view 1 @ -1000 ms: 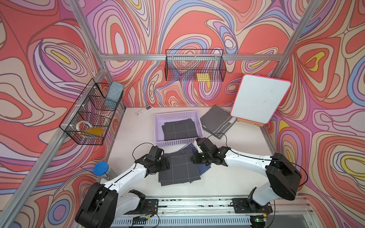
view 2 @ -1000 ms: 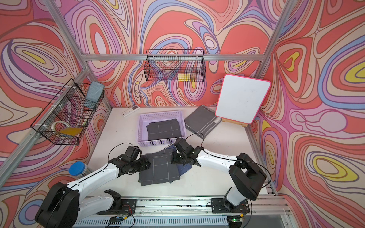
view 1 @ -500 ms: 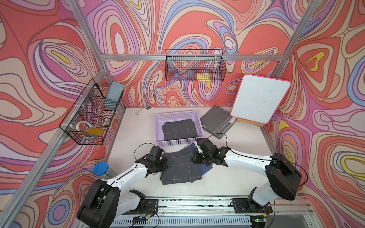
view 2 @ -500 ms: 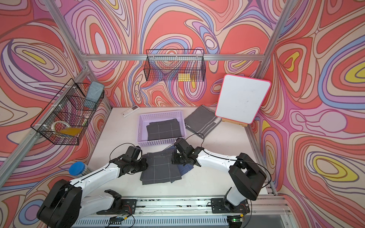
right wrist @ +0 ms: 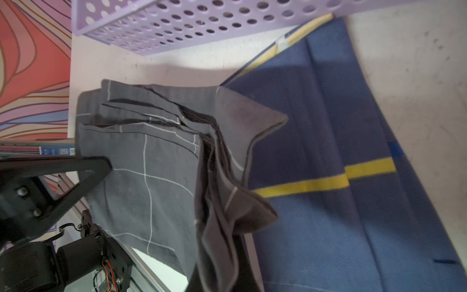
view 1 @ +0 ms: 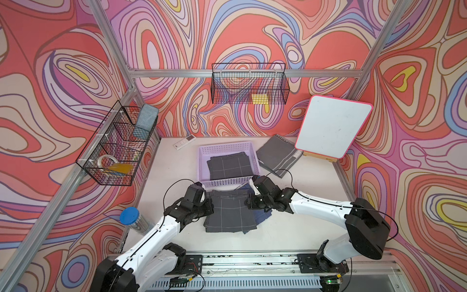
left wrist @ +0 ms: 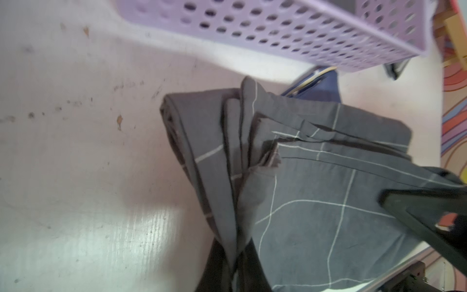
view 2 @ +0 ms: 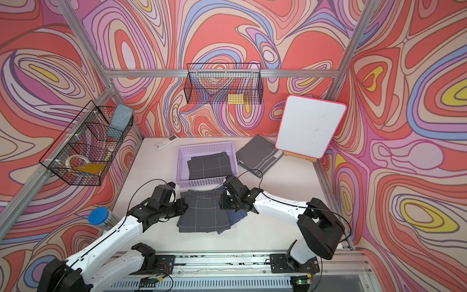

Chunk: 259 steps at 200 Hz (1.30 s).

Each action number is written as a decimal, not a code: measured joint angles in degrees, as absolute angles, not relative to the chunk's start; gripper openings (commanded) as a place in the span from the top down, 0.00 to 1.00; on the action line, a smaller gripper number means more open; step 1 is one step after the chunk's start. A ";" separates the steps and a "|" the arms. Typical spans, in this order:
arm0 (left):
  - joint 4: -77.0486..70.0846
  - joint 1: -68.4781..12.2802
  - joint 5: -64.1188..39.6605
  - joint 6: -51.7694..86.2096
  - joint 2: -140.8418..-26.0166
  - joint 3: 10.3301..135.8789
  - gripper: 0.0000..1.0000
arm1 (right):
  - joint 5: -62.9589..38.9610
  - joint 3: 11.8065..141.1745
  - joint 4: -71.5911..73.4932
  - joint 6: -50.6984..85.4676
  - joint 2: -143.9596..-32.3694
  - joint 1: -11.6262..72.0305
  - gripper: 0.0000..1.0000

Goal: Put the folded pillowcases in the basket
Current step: Pick up the pillowcase at the center of the board, then place the pillowcase in the basket.

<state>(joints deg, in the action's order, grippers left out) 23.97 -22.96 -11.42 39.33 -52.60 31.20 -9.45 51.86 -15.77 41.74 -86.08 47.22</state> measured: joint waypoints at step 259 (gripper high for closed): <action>22.46 -17.28 -9.32 31.38 -74.63 64.23 1.00 | -10.87 84.01 -22.00 28.97 -97.21 31.05 1.00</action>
